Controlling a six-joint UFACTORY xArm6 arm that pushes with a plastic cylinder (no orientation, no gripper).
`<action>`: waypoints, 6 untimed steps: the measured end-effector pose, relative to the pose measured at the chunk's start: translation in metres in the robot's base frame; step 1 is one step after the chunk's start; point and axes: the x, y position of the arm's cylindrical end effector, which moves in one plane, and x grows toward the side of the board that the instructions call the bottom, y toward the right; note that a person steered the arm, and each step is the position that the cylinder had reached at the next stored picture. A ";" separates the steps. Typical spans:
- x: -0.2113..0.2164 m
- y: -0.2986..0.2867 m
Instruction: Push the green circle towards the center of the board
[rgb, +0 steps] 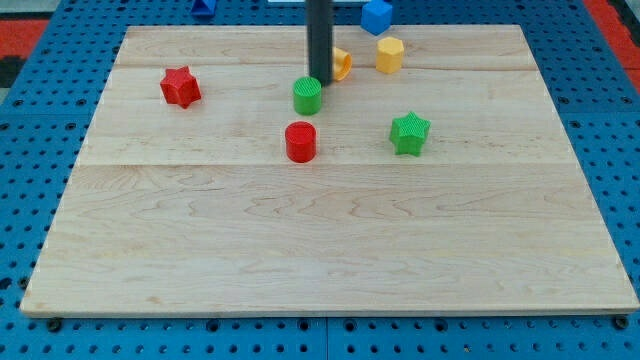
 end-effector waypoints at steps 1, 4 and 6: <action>0.047 0.010; -0.060 -0.076; 0.007 0.000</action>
